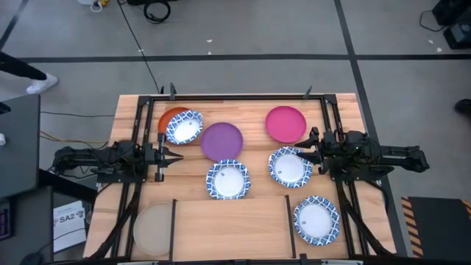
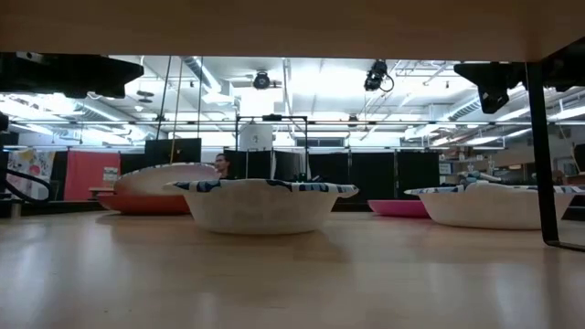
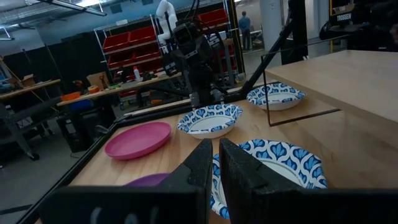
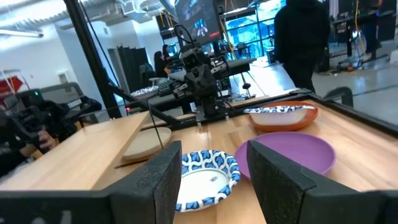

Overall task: Place and stack plates onto a shelf
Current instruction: Put the white bowl on the shelf

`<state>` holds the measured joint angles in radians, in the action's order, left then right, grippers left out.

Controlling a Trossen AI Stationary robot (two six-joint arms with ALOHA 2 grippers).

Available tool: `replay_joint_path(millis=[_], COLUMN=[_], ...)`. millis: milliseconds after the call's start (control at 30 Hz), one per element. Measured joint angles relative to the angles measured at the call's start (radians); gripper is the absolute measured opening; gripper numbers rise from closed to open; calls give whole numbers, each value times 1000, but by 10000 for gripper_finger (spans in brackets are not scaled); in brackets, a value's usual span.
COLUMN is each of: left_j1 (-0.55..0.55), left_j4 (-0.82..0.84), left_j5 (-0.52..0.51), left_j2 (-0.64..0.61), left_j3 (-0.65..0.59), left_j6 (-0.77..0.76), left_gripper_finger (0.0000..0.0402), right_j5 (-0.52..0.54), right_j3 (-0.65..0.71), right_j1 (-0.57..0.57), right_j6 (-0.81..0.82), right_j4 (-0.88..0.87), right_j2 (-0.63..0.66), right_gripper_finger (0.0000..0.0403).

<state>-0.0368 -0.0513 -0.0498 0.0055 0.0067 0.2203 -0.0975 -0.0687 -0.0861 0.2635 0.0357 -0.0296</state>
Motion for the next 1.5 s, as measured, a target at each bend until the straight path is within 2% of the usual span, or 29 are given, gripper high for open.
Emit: replay_joint_path(millis=[167,333,433,567,667,800,967,1067,1167,1333,1500], left_j1=[0,0,0,0,0,0,0,0,0,0,0], left_j4=[0,0,0,0,0,0,0,0,0,0,0], left_j5=[0,0,0,0,0,0,0,0,0,0,0], left_j2=[0,0,0,0,0,0,0,0,0,0,0], left_j3=[0,0,0,0,0,0,0,0,0,0,0], left_j6=[0,0,0,0,0,0,0,0,0,0,0], left_gripper_finger=[36,36,36,36,36,36,36,36,36,36,36], right_j5=[14,105,111,176,202,268,315,312,283,173,150], right_j3=[0,0,-16,-64,-137,-273,-444,-510,-541,-543,-543], right_j1=[0,0,0,-5,-21,-56,-118,-163,-208,-283,-341], right_j6=[57,56,53,50,34,27,127,179,188,187,162], right_j4=[46,176,174,146,63,-179,-533,-668,-739,-767,-811], right_j2=[-1,-11,-32,-94,-160,-261,-389,-456,-514,-613,-718], right_gripper_finger=[187,187,187,187,187,187,187,187,187,187,187])
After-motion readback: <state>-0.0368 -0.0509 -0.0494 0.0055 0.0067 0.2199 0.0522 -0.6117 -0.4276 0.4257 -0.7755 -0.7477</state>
